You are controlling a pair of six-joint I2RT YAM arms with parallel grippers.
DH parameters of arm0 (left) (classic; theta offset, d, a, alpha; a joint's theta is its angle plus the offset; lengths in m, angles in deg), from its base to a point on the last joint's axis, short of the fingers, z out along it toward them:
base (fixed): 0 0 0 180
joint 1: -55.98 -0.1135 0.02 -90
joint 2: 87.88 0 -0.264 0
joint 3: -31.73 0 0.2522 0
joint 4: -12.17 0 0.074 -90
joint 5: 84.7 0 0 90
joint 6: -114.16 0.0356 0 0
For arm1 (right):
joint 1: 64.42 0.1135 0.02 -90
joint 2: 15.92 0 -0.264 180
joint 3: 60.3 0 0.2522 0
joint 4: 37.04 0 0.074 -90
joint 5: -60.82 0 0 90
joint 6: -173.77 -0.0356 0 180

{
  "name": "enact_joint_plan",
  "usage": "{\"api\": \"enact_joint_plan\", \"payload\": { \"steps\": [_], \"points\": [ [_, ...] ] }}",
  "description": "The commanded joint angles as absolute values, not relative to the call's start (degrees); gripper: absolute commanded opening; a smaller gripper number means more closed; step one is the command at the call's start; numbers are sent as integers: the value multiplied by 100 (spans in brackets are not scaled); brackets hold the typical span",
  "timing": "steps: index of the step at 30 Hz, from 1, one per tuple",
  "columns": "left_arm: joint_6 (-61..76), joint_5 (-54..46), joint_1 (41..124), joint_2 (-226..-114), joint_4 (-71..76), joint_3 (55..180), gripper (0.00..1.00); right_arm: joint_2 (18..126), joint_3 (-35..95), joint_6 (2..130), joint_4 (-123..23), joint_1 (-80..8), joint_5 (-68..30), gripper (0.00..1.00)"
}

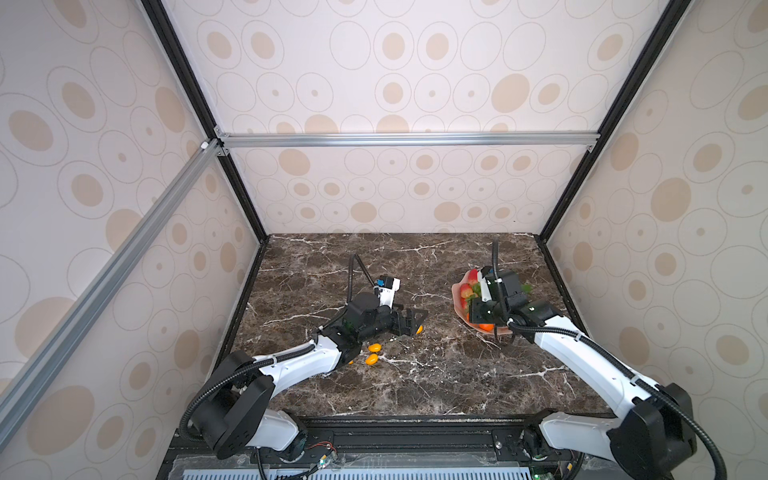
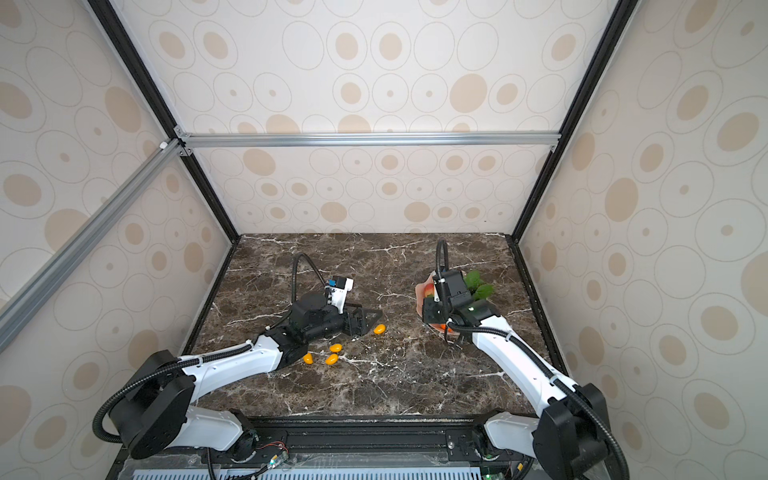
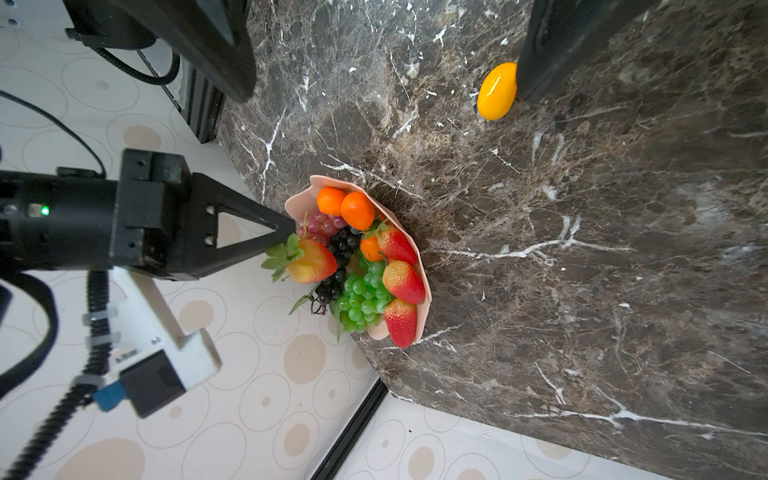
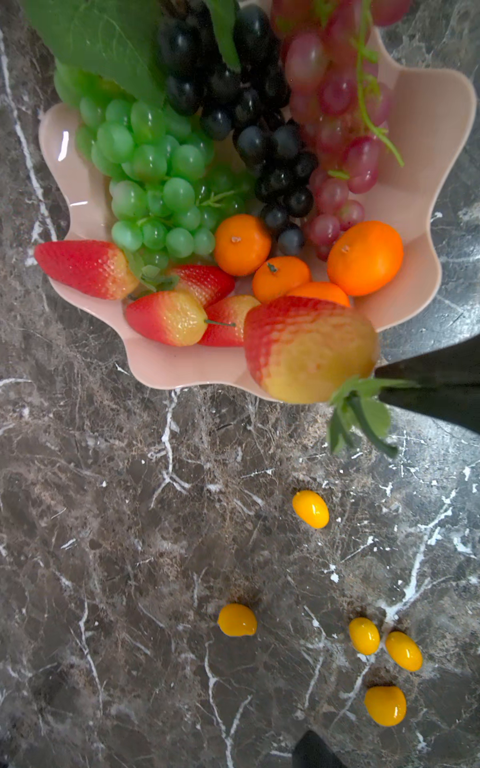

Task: Place and organize the fake fruits in the fruit bowl
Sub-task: 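Carry the strawberry over the pink bowl with the right gripper, then lower the strawberry into the bowl and open the right gripper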

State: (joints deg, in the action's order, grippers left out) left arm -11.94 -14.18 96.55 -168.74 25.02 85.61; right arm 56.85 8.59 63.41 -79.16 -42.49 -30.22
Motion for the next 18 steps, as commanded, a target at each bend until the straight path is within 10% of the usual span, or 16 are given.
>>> {"api": "enact_joint_plan", "payload": {
  "steps": [1, 18],
  "points": [
    [-1006, -1492, 9713, -16933, 2635, 8845, 99, 6021, 1174, 6554, -8031, -4416, -2597, 0],
    [-942, -1368, 9711, -16806, 2462, 8839, 99, 7629, 2089, 6584, -7624, -4658, -1683, 0]
  ]
}}
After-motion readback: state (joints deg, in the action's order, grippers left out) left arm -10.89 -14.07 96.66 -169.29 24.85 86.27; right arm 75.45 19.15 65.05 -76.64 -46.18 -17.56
